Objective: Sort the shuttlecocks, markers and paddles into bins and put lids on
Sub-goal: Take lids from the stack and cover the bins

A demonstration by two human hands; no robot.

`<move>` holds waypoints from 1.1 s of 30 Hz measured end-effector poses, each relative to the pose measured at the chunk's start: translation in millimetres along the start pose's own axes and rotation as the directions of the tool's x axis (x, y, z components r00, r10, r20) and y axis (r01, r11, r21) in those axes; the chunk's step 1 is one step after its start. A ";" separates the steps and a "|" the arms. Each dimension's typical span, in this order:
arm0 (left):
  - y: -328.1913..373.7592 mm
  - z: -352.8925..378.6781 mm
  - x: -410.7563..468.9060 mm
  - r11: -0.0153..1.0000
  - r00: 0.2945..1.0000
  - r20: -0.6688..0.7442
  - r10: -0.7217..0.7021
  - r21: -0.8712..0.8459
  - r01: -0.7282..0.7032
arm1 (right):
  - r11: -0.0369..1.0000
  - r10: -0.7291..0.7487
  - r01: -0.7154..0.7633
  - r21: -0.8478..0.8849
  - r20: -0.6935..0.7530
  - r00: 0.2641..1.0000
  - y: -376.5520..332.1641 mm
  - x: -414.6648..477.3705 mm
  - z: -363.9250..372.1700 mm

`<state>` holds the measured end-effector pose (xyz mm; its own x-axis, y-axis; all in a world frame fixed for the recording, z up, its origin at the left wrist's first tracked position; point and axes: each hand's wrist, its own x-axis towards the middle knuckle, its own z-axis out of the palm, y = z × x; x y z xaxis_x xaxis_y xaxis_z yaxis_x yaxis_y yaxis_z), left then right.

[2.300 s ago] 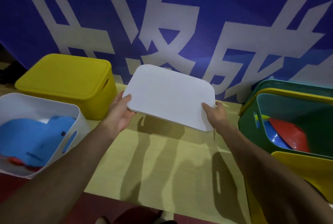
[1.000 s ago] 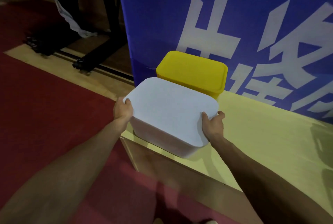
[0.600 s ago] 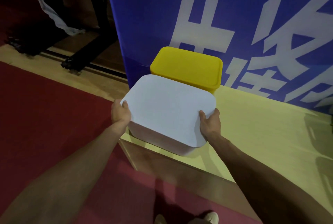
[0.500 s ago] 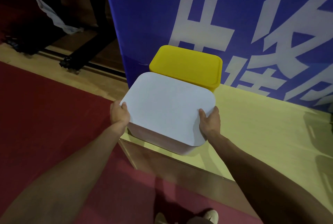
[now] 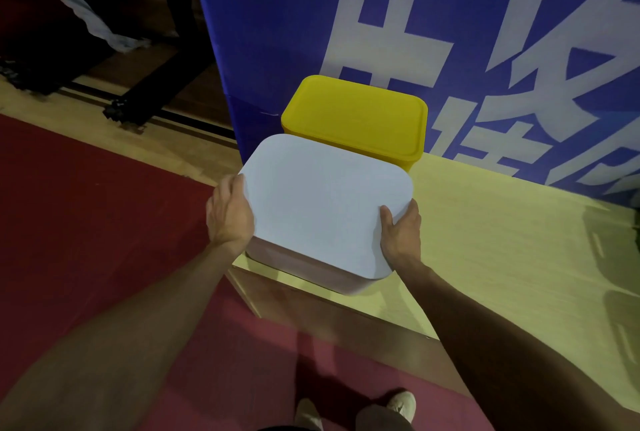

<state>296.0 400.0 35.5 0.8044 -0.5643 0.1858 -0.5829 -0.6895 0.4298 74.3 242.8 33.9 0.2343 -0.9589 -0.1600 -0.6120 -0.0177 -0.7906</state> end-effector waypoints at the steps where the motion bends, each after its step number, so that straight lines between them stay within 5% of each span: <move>1: -0.8 0.0 1.9 0.997 0.996 0.029 0.081 0.016 -0.081 | 1.000 -0.004 0.003 0.024 0.004 1.000 0.4 0.4 -0.1; 5: -4.9 2.6 10.1 0.963 0.957 0.174 0.233 0.094 -0.252 | 0.997 -0.002 -0.001 0.071 0.041 0.999 0.6 1.0 -0.4; 12: 11.0 1.7 11.7 0.936 0.953 0.216 0.213 0.236 -0.262 | 0.997 0.034 -0.043 0.066 0.129 0.991 -3.6 1.6 -6.9; 16: 40.1 -12.0 16.6 0.940 0.921 0.370 0.124 0.253 -0.229 | 0.991 0.137 -0.137 -0.013 0.203 0.970 -13.4 6.0 -14.9; 24: 100.3 -6.8 -8.0 0.939 0.812 0.472 0.342 -0.146 -0.311 | 0.967 0.147 -0.089 -0.239 0.238 0.960 -15.8 14.3 -68.5; 28: 146.3 -5.5 -28.5 0.862 0.766 0.454 0.454 -0.441 -0.249 | 0.973 0.054 -0.001 -0.232 0.224 0.973 -13.8 21.1 -103.3; 33: 206.0 3.0 -48.8 0.800 0.721 0.482 0.498 -0.577 -0.167 | 0.965 -0.074 0.142 -0.220 0.289 0.954 -8.2 28.9 -154.0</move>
<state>136.4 284.2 112.3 0.2351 -0.9689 -0.0775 -0.5346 -0.1954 0.8222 -30.2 171.6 126.8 0.4878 -0.8318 -0.2650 -0.7235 -0.2153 -0.6559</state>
